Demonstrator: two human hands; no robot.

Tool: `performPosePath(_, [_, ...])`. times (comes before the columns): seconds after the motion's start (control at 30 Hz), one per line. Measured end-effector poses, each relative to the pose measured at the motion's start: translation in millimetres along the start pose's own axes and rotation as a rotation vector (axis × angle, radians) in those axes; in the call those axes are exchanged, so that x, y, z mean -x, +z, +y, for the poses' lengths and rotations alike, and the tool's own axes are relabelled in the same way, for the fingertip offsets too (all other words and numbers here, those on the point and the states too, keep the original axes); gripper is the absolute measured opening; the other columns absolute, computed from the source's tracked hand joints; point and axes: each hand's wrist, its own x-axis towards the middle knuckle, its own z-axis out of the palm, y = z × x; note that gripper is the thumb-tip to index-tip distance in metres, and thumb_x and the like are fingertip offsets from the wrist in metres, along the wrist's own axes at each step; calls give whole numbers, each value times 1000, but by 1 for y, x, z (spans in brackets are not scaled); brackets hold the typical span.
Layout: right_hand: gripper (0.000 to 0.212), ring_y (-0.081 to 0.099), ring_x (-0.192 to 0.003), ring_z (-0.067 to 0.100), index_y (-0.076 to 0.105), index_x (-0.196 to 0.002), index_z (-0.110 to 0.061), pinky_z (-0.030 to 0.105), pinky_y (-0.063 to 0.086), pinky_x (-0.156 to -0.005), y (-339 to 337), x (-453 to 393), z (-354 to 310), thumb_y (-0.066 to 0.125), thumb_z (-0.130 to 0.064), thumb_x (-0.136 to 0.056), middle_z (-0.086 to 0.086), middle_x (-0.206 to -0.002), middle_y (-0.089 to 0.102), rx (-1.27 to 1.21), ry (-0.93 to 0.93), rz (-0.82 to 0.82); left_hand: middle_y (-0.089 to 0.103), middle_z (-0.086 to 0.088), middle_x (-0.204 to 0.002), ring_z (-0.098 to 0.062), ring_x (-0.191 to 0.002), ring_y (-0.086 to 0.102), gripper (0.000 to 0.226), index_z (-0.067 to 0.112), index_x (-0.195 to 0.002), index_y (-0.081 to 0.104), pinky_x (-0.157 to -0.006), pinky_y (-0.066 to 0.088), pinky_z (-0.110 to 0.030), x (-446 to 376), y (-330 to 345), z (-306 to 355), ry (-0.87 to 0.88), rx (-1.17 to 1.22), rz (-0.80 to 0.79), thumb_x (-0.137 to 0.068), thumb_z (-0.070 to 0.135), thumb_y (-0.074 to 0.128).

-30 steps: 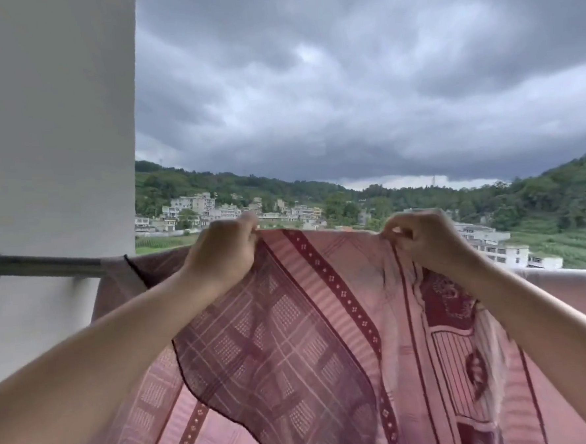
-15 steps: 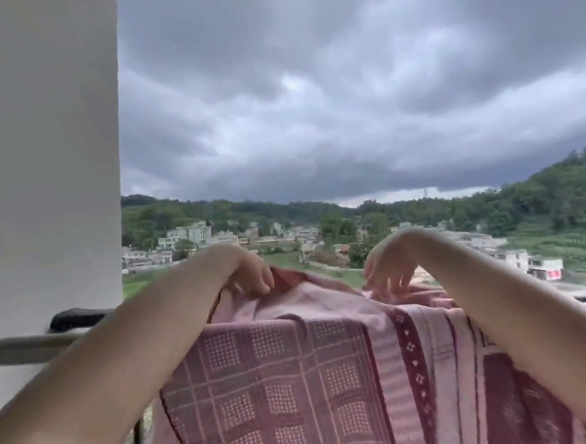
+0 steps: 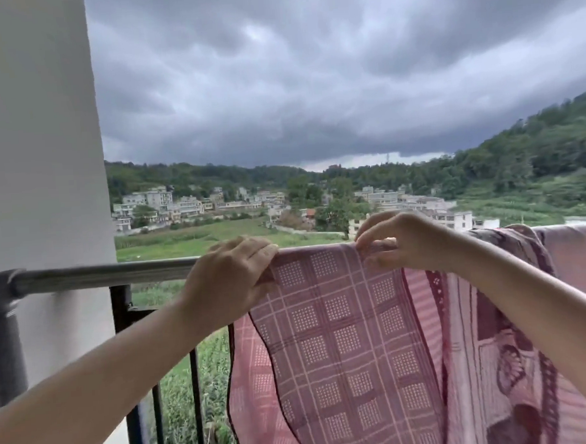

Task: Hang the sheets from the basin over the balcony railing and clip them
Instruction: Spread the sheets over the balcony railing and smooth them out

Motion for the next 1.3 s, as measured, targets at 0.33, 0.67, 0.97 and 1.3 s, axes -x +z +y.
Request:
performPosePath(0.33, [7, 49, -62, 12, 71, -69, 1, 13, 43, -64, 30, 2, 0, 74, -1, -63, 11, -60, 62, 166, -55, 370, 62, -6, -74, -24, -68, 60, 33, 0, -86, 62, -52, 45, -24, 37, 18, 27, -626, 603, -88, -90, 31, 51])
performPosePath(0.67, [18, 66, -76, 25, 69, -85, -3, 22, 48, -69, -7, -93, -24, 51, -5, -84, 15, -81, 72, 151, 247, 519, 64, -25, -76, -34, -71, 63, 22, -10, -85, 63, -66, 51, -32, -52, -35, -62, -822, 624, 311, -87, 10, 55])
performPosePath(0.97, [24, 57, -86, 20, 59, -103, -5, 31, 47, -83, 47, -179, -21, 46, -22, -91, 4, -93, 58, -29, 364, -404, 56, -14, -93, -19, -75, 54, 30, 6, -115, 53, -62, 39, -23, -59, 12, -106, -759, 352, -420, -88, 20, 51])
performPosePath(1.3, [30, 58, -81, 12, 61, -110, -1, 22, 48, -81, 51, -144, -46, 50, -22, -89, 17, -117, 62, -137, 103, -512, 53, 0, -61, -12, -50, 42, 23, 11, -68, 57, -44, 22, -14, 43, -31, -34, -503, 119, 38, -85, 26, 57])
